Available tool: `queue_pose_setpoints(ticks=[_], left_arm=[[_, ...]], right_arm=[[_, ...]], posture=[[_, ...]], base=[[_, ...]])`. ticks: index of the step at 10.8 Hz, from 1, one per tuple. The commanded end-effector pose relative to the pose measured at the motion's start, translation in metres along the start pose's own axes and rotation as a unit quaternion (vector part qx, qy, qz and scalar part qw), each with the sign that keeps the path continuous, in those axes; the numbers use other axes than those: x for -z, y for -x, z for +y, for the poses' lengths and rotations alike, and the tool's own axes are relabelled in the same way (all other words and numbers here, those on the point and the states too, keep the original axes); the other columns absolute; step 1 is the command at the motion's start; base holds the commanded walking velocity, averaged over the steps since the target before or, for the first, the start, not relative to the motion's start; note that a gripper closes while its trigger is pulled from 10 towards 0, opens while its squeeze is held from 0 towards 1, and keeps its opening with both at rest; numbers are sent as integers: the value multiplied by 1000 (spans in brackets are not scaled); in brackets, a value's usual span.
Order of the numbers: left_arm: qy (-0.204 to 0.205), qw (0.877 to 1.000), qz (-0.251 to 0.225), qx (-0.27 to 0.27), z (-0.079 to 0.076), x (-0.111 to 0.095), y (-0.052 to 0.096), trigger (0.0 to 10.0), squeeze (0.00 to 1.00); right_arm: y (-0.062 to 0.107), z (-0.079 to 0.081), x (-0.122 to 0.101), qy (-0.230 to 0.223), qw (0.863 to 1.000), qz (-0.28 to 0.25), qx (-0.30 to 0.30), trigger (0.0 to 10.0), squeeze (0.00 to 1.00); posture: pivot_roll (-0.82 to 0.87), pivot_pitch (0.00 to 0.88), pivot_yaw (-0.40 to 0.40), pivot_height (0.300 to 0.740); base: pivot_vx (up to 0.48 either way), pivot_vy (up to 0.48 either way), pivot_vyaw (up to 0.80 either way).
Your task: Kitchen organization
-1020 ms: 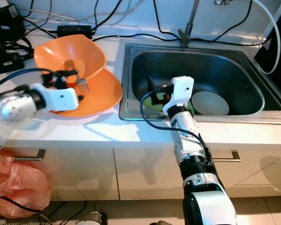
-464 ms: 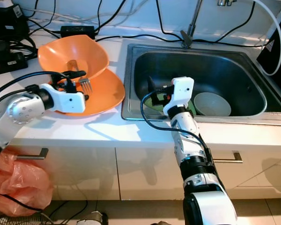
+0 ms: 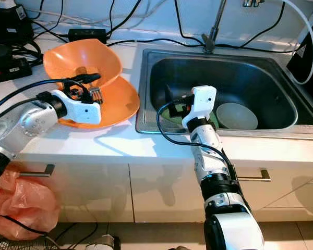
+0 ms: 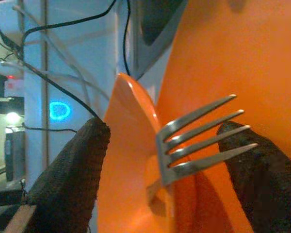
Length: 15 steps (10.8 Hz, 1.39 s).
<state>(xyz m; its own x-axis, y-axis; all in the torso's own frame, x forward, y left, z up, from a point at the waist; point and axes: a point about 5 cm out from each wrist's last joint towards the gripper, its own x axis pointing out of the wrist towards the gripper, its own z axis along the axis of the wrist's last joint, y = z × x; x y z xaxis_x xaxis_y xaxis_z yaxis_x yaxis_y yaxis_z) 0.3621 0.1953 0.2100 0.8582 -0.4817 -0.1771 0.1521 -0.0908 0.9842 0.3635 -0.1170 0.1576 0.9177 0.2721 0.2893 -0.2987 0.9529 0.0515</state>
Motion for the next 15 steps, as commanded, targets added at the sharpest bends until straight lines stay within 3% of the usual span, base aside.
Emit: queue_pose_setpoints(ticks=[1,13,15], left_arm=[[-12,1000,-9,-6,5,-4,-4,0,0],[1,996,-46,-81,19,-8,0,0,0],[9,997,-42,-60,12,-7,0,0,0]], right_arm=[[0,-4,-3,4,1000,-6,6,10000,0],[1,-2,0,-3,1000,-1,9,10000,0],[0,-3,0,-3,1000,-1,9,10000,0]], posture=[[68,24,-40,740],[91,51,-47,740],[92,51,-49,740]], base=[[0,0,0],[0,0,0],[0,0,0]])
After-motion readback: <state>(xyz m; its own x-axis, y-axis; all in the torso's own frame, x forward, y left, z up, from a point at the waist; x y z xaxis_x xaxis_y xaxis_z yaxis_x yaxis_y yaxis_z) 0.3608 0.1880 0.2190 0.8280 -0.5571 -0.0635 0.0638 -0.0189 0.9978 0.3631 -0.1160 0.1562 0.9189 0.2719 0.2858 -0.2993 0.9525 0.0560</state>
